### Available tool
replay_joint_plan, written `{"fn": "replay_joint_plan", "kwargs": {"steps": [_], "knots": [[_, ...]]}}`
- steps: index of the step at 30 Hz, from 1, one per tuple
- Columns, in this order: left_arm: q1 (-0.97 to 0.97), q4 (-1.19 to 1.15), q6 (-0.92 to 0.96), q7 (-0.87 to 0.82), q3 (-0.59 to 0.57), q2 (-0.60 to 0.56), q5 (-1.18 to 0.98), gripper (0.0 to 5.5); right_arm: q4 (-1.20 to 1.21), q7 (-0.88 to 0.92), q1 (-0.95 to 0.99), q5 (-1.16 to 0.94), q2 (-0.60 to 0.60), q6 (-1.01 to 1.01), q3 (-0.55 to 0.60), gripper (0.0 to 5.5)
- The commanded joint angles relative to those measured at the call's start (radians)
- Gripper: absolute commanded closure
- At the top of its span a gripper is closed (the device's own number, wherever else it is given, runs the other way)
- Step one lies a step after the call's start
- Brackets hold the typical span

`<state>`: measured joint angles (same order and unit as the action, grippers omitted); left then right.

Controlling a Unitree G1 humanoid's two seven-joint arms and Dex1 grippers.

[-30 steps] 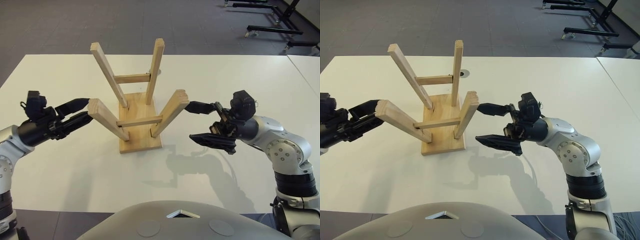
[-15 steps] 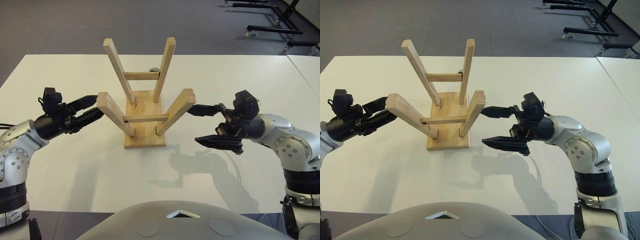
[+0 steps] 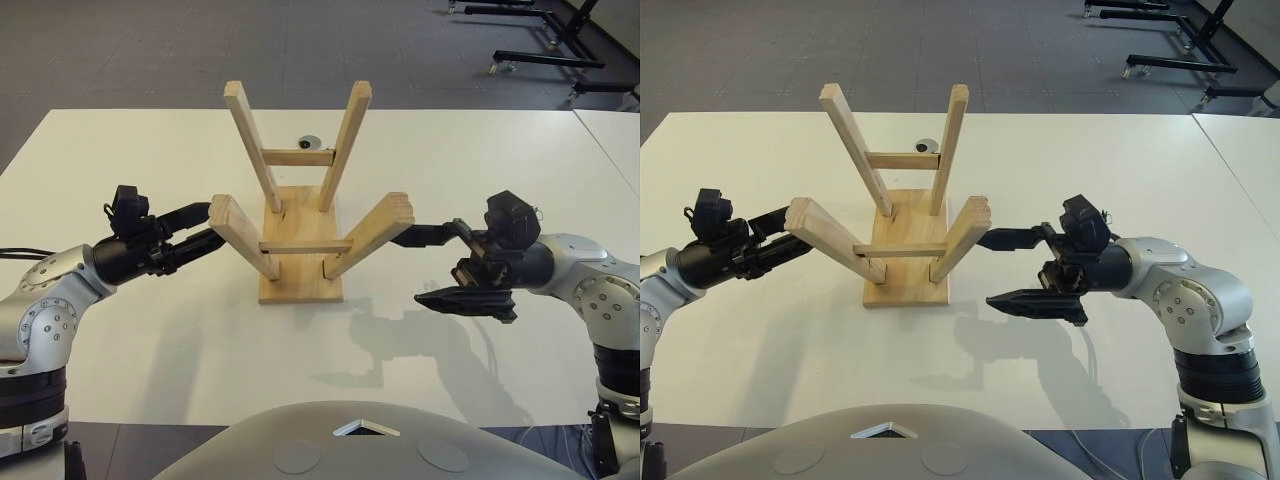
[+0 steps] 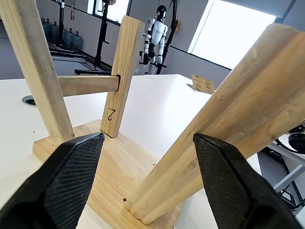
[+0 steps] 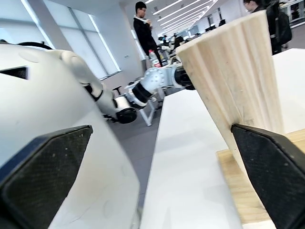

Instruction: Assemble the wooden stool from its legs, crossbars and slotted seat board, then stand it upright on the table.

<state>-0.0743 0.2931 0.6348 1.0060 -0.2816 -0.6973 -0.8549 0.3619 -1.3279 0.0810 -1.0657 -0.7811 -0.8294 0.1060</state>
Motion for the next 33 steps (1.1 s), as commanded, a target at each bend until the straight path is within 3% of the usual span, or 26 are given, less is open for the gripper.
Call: {"fn": "replay_joint_plan", "kwargs": {"steps": [1, 8, 13, 16, 21, 27, 33], "knots": [[-0.039, 0.019, -0.033, 0.02, -0.043, -0.013, 0.007, 2.05, -0.011, -0.039, -0.014, 0.025, -0.034, 0.005, -0.011, 0.13], [-0.087, 0.009, -0.086, -0.024, -0.211, 0.016, -0.025, 2.05, -0.188, -0.086, 0.033, 0.102, -0.029, 0.109, 0.049, 0.13], [0.072, 0.048, -0.097, -0.188, -0.37, 0.051, -0.238, 2.05, -0.138, 0.132, 0.149, -0.183, 0.114, 0.09, 0.226, 0.13], [0.228, 0.106, -0.065, -0.309, -0.317, 0.045, -0.349, 2.05, -0.02, 0.331, 0.249, -0.348, 0.245, 0.138, 0.238, 0.13], [0.349, 0.157, -0.002, -0.42, -0.167, 0.056, -0.397, 2.05, 0.116, 0.442, 0.263, -0.286, 0.377, 0.202, 0.113, 0.13], [0.407, 0.223, 0.018, -0.482, -0.19, 0.0, -0.498, 2.05, 0.18, 0.505, 0.38, -0.339, 0.375, 0.23, 0.117, 0.13], [0.55, 0.258, -0.009, -0.657, -0.208, -0.038, -0.668, 2.05, 0.137, 0.522, 0.517, -0.374, 0.331, 0.218, 0.122, 0.13]]}}
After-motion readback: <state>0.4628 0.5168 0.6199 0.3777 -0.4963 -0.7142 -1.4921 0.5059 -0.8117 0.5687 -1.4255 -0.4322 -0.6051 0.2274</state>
